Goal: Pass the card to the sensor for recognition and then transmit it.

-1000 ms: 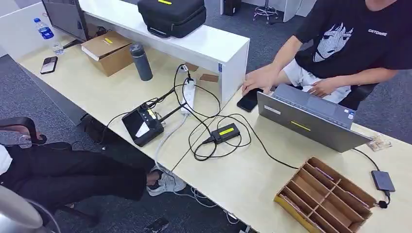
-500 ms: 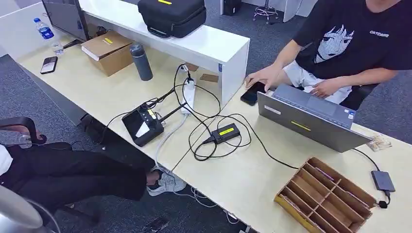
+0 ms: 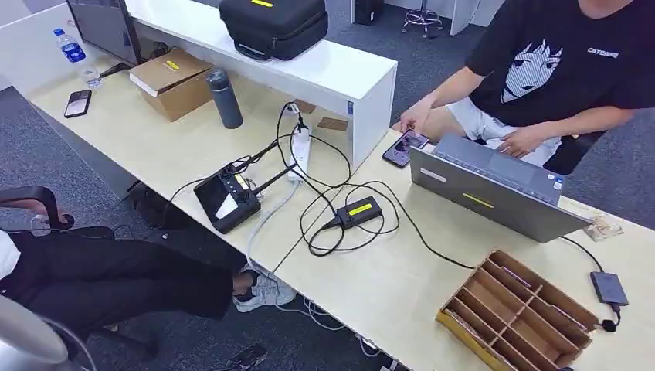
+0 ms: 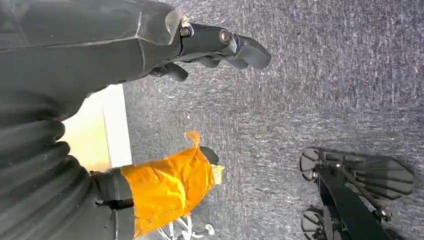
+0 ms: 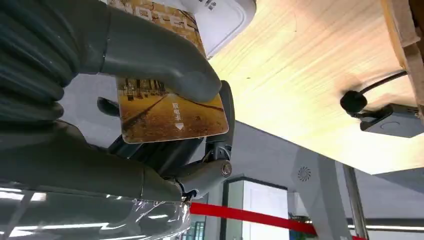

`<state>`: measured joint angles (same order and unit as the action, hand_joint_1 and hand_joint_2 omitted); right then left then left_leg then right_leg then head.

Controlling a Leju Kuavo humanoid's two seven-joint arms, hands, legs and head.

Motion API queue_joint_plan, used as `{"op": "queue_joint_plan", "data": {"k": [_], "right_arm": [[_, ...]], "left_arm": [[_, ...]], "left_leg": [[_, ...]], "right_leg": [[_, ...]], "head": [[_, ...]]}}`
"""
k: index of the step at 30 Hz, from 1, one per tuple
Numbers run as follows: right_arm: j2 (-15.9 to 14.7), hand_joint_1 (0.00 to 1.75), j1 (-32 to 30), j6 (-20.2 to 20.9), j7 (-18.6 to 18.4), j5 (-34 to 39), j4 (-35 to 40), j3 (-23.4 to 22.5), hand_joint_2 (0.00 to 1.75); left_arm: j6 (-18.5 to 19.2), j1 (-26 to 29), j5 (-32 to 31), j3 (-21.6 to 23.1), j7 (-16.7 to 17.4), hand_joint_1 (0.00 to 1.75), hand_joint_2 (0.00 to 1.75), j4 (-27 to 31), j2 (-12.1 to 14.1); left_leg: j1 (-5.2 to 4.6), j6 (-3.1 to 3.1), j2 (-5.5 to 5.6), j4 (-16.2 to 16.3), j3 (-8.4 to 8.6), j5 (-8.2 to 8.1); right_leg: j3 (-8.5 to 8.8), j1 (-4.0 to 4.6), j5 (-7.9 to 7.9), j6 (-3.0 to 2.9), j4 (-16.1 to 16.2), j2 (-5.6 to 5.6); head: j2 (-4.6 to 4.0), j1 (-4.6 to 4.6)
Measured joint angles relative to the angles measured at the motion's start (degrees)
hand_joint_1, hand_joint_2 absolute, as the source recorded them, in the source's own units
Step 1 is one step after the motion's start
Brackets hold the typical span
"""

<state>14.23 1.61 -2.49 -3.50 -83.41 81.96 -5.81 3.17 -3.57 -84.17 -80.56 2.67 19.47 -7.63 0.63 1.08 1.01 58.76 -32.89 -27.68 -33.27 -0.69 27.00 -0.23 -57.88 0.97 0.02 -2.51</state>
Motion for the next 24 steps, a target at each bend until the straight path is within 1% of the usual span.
{"op": "queue_joint_plan", "data": {"k": [7, 12, 17, 19, 21, 24], "right_arm": [[0.0, 1.75, -0.1, -0.2, 0.1, 0.3, 2.1, 0.3, 1.75], [0.2, 1.75, -0.9, -1.9, 2.4, 2.7, 5.6, 1.2, 1.75], [0.5, 1.75, -1.6, -2.3, 3.5, 3.9, 9.5, 3.0, 1.75], [0.5, 1.75, -1.6, -2.8, 4.9, 5.0, 11.4, 4.4, 1.75], [0.5, 1.75, -0.9, -2.5, 5.7, 5.4, 13.5, 6.8, 1.75], [0.5, 1.75, 3.0, -1.1, 5.7, 5.8, 15.1, 11.9, 1.75]], "left_arm": [[0.0, 0.0, 0.4, 0.0, 0.0, 0.0, 1.75, 0.0, 0.0], [0.0, 0.0, 0.9, 0.0, 0.2, 0.0, 1.75, 0.0, -0.1], [0.0, 0.1, 1.1, 0.0, 0.2, 0.0, 1.75, 0.0, -0.1], [0.0, 0.1, 1.2, 0.0, 0.2, 0.0, 1.75, 0.0, -0.1], [0.2, 0.0, 1.2, 0.0, 0.2, 0.0, 1.75, 0.0, -0.1], [0.4, -0.1, 0.4, 0.0, 0.2, 0.0, 1.75, 0.0, 0.2]], "left_leg": [[0.0, 0.0, 0.0, 0.0, 0.0, 0.0], [0.0, 0.0, 0.01, 0.0, 0.0, 0.0], [0.0, 0.0, -0.01, 0.0, -0.02, 0.0], [0.0, 0.0, -0.02, 0.0, -0.02, 0.0], [0.0, 0.0, -0.04, 0.0, -0.05, 0.0], [0.01, 0.06, -0.17, 0.0, 0.04, 0.05]], "right_leg": [[0.0, 0.0, 0.0, 0.0, 0.0, 0.0], [0.0, 0.0, 0.0, 0.0, 0.0, 0.0], [0.0, 0.0, 0.0, 0.0, 0.0, 0.01], [0.0, 0.0, 0.0, 0.0, 0.0, 0.02], [-0.01, 0.0, -0.01, -0.01, 0.0, 0.05], [-0.03, 0.0, -0.02, -0.02, 0.0, 0.15]], "head": [[-0.02, 0.02], [0.0, 0.02], [0.0, 0.0], [0.0, 0.0], [0.0, 0.02], [0.0, 0.0]]}}
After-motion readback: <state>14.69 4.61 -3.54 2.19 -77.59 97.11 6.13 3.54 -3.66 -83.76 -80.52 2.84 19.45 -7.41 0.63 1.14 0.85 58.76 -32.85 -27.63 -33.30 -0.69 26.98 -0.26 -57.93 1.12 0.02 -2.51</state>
